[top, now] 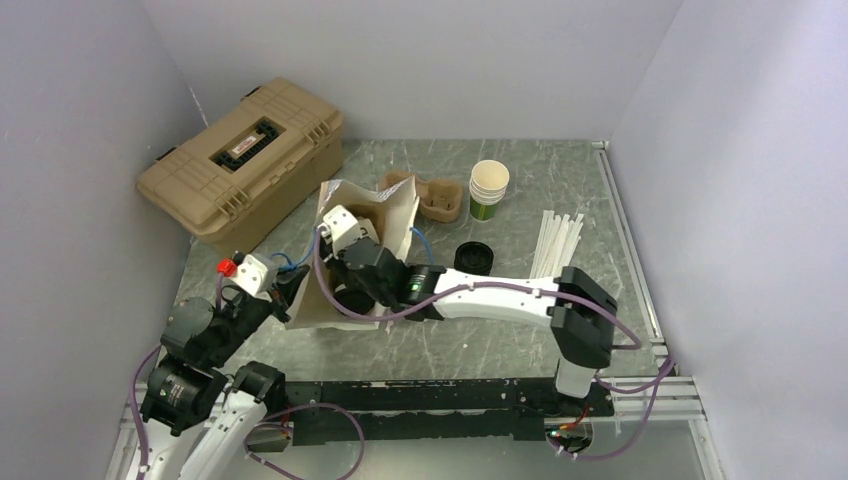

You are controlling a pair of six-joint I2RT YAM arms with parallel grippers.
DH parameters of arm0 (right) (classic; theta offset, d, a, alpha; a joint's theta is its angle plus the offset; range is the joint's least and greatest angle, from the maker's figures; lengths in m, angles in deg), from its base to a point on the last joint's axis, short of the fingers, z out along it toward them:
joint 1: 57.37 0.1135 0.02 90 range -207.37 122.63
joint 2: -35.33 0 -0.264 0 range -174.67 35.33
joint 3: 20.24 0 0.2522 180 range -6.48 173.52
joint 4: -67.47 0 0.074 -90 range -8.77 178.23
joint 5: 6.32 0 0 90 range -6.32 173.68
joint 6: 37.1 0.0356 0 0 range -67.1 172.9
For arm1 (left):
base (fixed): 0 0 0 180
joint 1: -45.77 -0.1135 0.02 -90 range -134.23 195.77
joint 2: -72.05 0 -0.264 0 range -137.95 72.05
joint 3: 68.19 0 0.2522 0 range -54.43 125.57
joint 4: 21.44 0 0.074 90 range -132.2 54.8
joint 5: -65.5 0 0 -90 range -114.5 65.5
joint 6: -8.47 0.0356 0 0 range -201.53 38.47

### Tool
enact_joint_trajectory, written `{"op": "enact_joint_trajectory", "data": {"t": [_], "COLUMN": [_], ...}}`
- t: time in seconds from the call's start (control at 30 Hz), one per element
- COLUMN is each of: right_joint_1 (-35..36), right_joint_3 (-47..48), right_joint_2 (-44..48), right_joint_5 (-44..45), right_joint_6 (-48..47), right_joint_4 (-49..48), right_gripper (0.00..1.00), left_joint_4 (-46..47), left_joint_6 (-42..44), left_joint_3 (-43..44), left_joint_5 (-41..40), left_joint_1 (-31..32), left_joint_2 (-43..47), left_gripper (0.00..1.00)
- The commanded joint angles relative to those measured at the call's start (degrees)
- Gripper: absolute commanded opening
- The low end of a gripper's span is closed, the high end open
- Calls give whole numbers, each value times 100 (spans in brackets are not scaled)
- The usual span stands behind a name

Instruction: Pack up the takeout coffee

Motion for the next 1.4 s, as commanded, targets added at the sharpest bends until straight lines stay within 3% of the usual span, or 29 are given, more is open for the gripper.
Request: {"op": "enact_joint_trajectory", "data": {"t": [0.0, 0.3, 0.37, 0.47, 0.63, 0.73, 0.8, 0.93, 1.0, 1.2, 1.37], "right_joint_1": [-4, -4, -4, -4, -11, -12, -12, -39, -39, -48, -48], "right_joint_3": [-181, -435, -294, -231, -443, -298, -127, -586, -802, -54, 50], "right_joint_2": [874, 1634, 1555, 1536, 2012, 2292, 2453, 2977, 3200, 3023, 2740], "right_joint_5": [114, 107, 147, 149, -439, -785, -1158, -1910, -1953, -2060, -2187], "right_joint_6": [-60, -59, -137, -319, -674, -997, -1321, -1566, -1486, -1820, -2398], "right_joint_4": [-230, -116, 139, 415, 400, 710, 1005, 459, 172, 1732, 2262], "right_gripper": [0, 0, 21, 42, 53, 77, 85, 87, 94, 93, 93], "left_joint_4": [294, 293, 290, 282, 335, 179, 36, -77, -78, -221, -232], "left_joint_6": [17, 0, 3, 17, 166, 399, 561, 615, 645, 772, 842], "left_joint_3": [139, 148, 156, 157, 187, 473, 682, 963, 1035, 1245, 1342], "left_joint_5": [224, 240, 269, 314, 433, 699, 819, 995, 1068, 1234, 1448], "left_joint_1": [39, 39, 39, 39, 39, 39, 39, 40, 39, 39, 39], "left_joint_2": [24, 4, 7, 11, -47, -347, -626, -1133, -1276, -1434, -1551], "left_gripper": [0, 0, 0, 0, 0, 0, 0, 0, 0, 0, 0]}}
